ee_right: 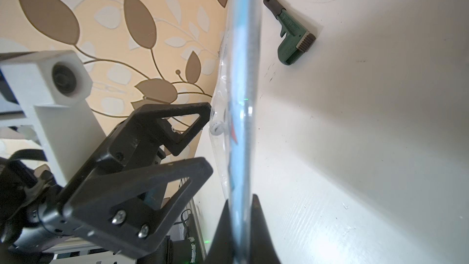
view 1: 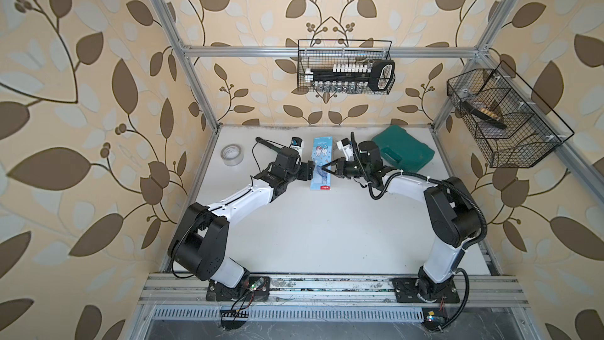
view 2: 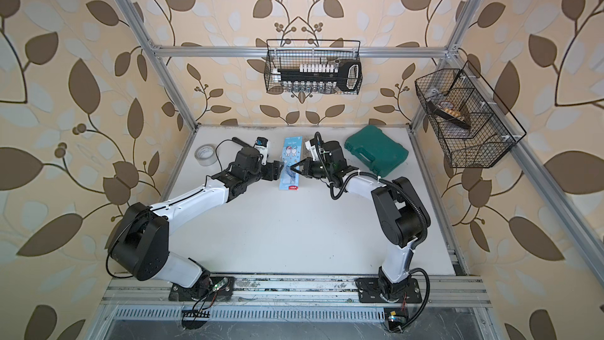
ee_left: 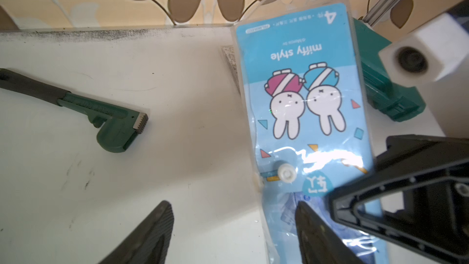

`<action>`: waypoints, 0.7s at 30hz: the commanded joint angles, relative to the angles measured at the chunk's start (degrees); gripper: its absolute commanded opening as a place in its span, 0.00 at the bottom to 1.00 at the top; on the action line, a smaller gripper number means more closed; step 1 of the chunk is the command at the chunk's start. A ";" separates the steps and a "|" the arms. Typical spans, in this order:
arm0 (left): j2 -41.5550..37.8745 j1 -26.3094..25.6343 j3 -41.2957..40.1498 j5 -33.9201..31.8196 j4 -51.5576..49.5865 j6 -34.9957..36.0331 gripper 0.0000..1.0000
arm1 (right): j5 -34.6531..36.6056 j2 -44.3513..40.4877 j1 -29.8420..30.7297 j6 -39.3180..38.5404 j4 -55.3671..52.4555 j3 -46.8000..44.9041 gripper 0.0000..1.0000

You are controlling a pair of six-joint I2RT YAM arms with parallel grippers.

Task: Open the ruler set and take out the ruler
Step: Open the ruler set bag.

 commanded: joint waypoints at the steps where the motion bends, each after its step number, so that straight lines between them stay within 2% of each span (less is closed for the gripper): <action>1: -2.66 0.35 -0.15 3.97 1.57 0.63 0.81 | -0.03 -0.23 0.06 0.14 0.33 0.05 0.00; 5: -2.01 0.30 0.99 4.65 0.49 0.75 0.82 | 0.00 -0.47 0.07 0.40 0.59 0.07 0.00; 10: 0.33 0.35 3.19 3.54 -1.51 0.71 0.77 | -0.20 -1.10 0.32 0.32 0.55 0.03 0.00; 21: 3.72 0.35 5.79 3.15 0.28 -0.18 0.49 | -0.30 -1.67 0.51 -0.11 0.25 -0.37 0.00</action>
